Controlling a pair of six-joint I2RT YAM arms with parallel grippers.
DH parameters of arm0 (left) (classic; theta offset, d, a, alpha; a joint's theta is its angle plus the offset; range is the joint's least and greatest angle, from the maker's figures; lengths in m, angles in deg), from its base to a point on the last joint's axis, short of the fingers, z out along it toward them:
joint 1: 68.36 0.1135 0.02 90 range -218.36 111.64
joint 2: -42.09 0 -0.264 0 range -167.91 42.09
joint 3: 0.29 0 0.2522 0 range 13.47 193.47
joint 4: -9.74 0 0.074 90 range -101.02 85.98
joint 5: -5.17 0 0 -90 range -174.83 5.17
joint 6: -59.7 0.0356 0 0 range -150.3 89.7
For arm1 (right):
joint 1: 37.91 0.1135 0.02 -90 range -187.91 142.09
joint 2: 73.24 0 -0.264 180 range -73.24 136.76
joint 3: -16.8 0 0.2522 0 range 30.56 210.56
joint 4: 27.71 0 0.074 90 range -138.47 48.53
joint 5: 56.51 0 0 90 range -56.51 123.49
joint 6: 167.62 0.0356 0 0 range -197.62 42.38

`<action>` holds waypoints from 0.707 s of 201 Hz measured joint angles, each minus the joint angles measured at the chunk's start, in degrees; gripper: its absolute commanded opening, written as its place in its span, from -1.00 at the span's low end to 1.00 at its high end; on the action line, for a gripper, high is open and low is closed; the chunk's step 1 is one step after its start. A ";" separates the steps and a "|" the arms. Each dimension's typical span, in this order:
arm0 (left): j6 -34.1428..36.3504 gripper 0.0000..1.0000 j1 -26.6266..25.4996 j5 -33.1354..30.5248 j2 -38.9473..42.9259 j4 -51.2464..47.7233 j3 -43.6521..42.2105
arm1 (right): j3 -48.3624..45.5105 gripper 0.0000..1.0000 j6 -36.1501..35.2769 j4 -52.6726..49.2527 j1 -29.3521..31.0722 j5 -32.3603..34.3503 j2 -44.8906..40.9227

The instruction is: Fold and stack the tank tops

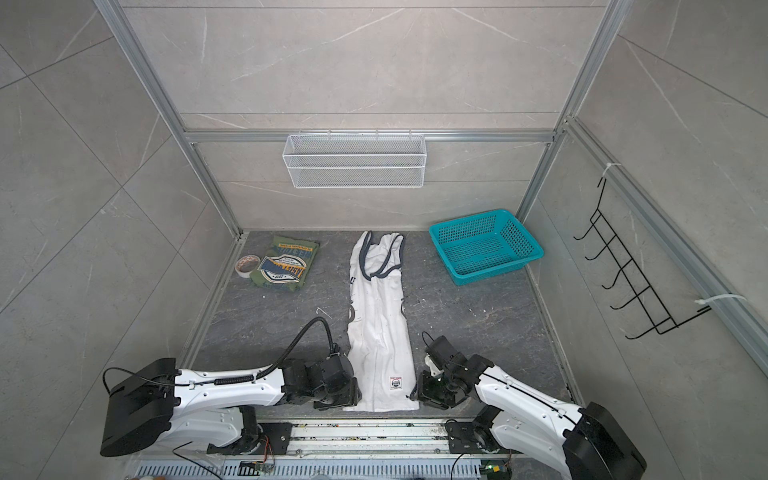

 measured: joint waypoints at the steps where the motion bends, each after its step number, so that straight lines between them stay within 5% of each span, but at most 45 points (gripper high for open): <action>1: -0.02 0.20 0.00 0.02 -0.04 0.04 0.00 | -0.09 -0.18 0.09 0.26 0.11 -0.15 0.00; 71: -1.14 -0.37 -0.96 3.45 -2.01 2.23 0.13 | -0.63 -0.82 3.96 3.15 4.26 1.97 1.66; 142: -2.71 -1.00 -4.20 1.62 2.05 -5.62 1.53 | 3.08 -1.00 5.88 -6.60 7.54 7.41 -4.63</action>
